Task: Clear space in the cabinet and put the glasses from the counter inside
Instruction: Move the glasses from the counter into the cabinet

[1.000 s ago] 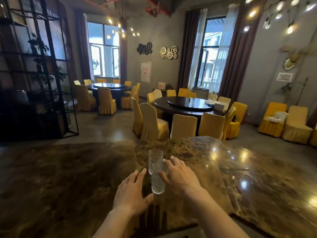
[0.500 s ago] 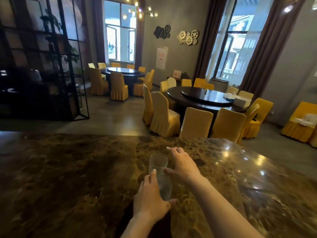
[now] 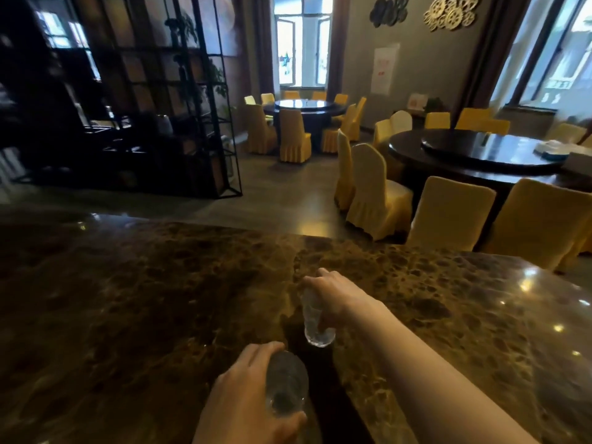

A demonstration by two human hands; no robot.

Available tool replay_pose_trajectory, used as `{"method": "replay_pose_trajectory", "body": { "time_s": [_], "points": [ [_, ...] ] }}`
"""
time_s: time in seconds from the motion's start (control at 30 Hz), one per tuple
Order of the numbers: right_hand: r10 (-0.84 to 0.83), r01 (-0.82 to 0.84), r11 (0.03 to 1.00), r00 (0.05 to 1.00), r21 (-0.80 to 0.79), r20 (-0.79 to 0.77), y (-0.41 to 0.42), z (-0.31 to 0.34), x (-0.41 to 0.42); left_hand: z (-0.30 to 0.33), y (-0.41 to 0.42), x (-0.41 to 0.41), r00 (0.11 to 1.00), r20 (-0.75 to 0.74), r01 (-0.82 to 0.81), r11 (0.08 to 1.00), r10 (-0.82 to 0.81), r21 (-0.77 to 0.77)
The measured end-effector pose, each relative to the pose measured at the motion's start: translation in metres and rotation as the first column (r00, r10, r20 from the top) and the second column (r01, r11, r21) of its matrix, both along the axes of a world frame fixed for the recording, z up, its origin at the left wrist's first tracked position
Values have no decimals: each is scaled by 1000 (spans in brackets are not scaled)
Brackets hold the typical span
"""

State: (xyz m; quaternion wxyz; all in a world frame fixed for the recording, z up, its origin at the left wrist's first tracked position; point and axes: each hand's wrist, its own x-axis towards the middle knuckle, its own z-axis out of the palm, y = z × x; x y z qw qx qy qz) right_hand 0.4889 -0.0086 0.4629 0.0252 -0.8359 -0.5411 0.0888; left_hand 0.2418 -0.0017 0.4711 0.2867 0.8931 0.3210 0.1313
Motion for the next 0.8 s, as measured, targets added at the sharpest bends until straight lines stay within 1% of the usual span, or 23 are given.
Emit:
{"method": "replay_pose_trajectory", "body": {
  "time_s": [0.1,0.17,0.27,0.4,0.43,0.53,0.6,0.7,0.8],
  "points": [
    [29,-31,998,999,46,32,-4,3,-3,19,-7,-40,998,9,-62,998,62,-6],
    [56,-61,995,997,83,57,-11,8,-15,28,-12,-67,994,56,-93,996,93,-5],
    [98,-106,987,993,120,65,-21,19,-45,34,-18,-102,991,86,-100,995,99,5],
    [123,-129,981,991,148,51,-35,38,-107,30,-22,-139,990,122,-75,997,71,30],
    [127,-134,979,990,153,54,-42,42,-135,27,-24,-161,989,127,-78,996,73,40],
    [106,-114,980,992,162,62,-65,54,-186,15,-22,-195,982,173,-93,994,81,63],
    [84,-96,984,993,148,79,-84,59,-227,8,-18,-227,979,196,-69,993,49,96],
    [52,-62,991,995,119,84,-113,57,-294,-9,-13,-276,981,195,-35,991,10,128],
    [8,-13,995,999,95,48,-139,41,-350,-27,-9,-315,986,165,2,989,-27,148]
  ]
}}
